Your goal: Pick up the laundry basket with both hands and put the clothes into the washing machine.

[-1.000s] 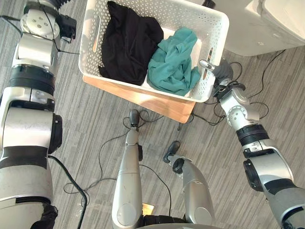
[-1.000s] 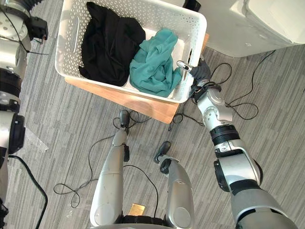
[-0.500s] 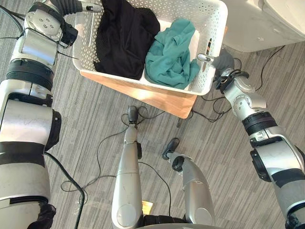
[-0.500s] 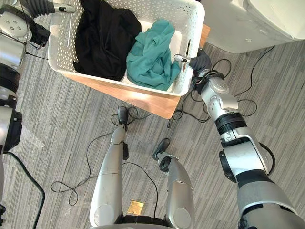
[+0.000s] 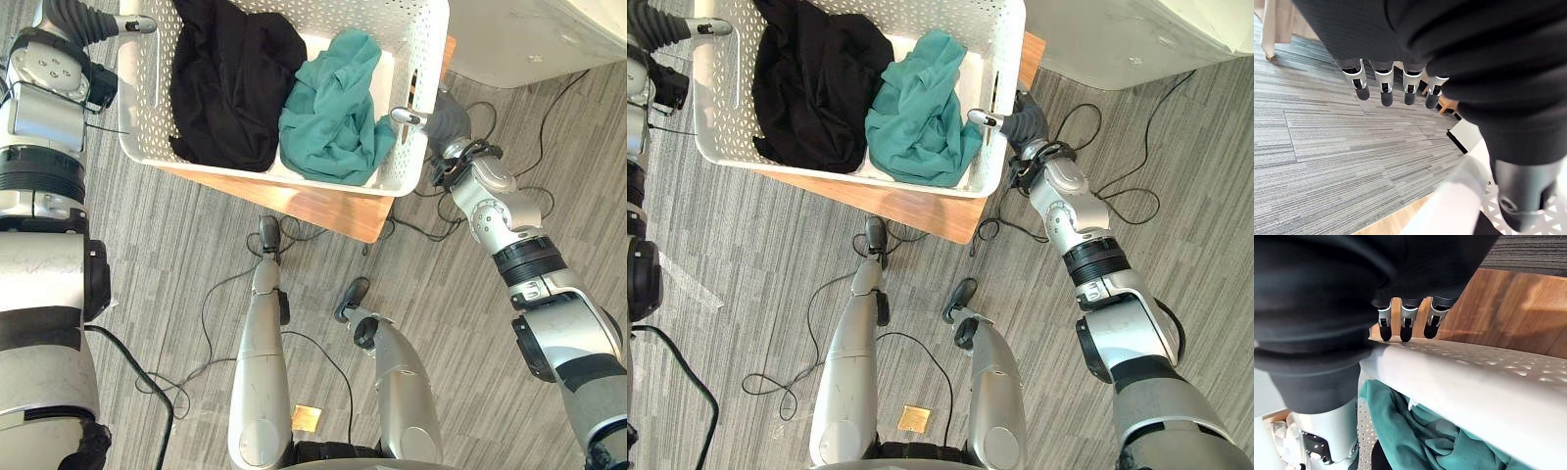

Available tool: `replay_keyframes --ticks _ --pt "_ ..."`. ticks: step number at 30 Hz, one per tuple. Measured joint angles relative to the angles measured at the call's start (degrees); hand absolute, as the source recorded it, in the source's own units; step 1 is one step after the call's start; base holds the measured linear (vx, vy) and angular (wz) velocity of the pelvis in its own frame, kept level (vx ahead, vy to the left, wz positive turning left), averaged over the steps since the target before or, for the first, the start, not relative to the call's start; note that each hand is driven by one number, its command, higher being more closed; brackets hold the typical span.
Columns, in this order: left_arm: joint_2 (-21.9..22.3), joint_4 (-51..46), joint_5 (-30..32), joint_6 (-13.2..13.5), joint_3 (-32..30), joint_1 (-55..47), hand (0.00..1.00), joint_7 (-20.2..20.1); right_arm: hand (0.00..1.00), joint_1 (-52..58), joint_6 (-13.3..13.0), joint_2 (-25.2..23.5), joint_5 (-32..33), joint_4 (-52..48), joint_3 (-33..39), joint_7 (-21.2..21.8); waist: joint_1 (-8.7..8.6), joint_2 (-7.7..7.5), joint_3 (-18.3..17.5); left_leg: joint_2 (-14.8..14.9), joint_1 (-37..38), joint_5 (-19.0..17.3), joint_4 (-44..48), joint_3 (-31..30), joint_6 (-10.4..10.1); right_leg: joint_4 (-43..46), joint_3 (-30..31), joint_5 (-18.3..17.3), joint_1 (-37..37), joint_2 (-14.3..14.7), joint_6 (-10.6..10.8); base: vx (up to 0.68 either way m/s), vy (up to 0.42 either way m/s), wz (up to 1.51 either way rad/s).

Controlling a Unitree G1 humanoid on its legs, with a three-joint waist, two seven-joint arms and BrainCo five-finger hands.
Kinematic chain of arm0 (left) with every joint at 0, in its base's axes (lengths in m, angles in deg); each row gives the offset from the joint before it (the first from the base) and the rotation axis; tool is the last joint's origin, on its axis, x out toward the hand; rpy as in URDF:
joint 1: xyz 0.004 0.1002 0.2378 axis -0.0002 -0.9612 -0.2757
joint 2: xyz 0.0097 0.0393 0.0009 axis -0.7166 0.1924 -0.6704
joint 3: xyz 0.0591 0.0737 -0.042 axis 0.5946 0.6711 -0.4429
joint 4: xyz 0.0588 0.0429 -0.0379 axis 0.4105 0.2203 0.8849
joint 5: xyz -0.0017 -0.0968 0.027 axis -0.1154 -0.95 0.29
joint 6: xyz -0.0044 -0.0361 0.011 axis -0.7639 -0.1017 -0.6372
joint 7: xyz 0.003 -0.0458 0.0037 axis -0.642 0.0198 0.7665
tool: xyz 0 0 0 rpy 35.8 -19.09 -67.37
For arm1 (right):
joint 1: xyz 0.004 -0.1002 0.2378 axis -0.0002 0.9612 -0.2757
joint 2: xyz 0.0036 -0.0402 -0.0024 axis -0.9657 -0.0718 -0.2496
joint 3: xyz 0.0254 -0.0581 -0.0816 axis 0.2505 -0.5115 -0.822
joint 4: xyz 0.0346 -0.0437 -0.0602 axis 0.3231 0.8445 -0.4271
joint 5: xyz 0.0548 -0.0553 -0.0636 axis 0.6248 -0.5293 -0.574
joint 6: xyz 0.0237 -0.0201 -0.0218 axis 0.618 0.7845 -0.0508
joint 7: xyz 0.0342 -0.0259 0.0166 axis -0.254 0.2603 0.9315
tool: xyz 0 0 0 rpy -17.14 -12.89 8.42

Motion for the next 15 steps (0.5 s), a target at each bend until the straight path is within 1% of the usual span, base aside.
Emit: replay_keyframes --ticks 2,3,4,7,9,12,15 --pt "-0.01 0.0 -0.06 0.01 0.0 -0.71 0.0 -0.24 0.0 0.39 0.01 -0.01 0.01 -0.83 -0.02 0.05 -0.27 0.0 0.0 0.15 0.03 0.0 -0.02 0.57 0.0 -0.23 0.13 0.0 0.0 0.07 0.0 0.06 -0.087 -0.05" --pt "-0.01 0.03 -0.12 0.0 0.01 -0.89 0.0 -1.22 0.0 0.61 0.07 -0.01 0.01 -1.28 -0.04 0.05 -0.28 0.0 0.0 0.3 0.02 0.01 -0.03 1.03 0.01 -0.37 0.19 0.04 0.0 0.14 0.01 0.06 -0.095 -0.04" --pt "-0.04 0.03 -0.13 0.0 0.45 -0.91 0.0 -1.34 0.0 0.61 0.12 0.0 0.01 -1.29 -0.06 0.08 -0.22 -0.01 0.0 0.35 0.01 0.02 0.05 1.02 0.02 -0.53 0.19 0.16 0.03 0.22 -0.02 0.06 -0.096 -0.07" --pt "-0.04 0.02 -0.09 0.01 0.99 -0.9 0.0 -1.26 0.0 0.59 0.65 0.08 0.01 -1.72 -0.15 0.21 -0.22 -0.01 0.0 1.09 -0.11 0.01 0.09 1.11 0.02 -2.28 0.08 1.43 0.44 1.17 0.09 0.05 -0.073 -0.13" --pt "-0.07 -0.42 0.2 -0.02 0.98 -0.89 0.0 0.04 0.0 0.69 0.73 0.12 0.02 -2.02 -0.14 0.2 -0.89 -0.01 0.0 1.15 -0.4 0.0 0.09 1.14 0.01 -2.75 -0.04 1.5 0.4 1.28 0.04 0.05 -0.069 -0.03" --pt "-0.34 -2.34 1.0 -0.05 0.89 -0.88 0.0 0.82 0.0 1.85 0.74 0.66 0.01 -3.63 -0.01 0.04 -0.9 -0.01 0.0 1.18 -0.45 0.0 0.07 1.12 0.01 -2.79 -0.09 1.5 0.36 1.31 0.04 0.03 -0.055 0.0" --pt "-1.67 -4.35 1.47 -0.06 0.8 -0.2 0.0 2.82 0.0 3.66 0.72 0.89 -0.07 -4.72 0.87 0.03 -0.98 -0.01 0.0 1.2 -0.46 0.0 0.01 1.15 0.01 -2.85 -0.07 1.5 0.3 1.34 0.04 0.05 -0.094 -0.01"
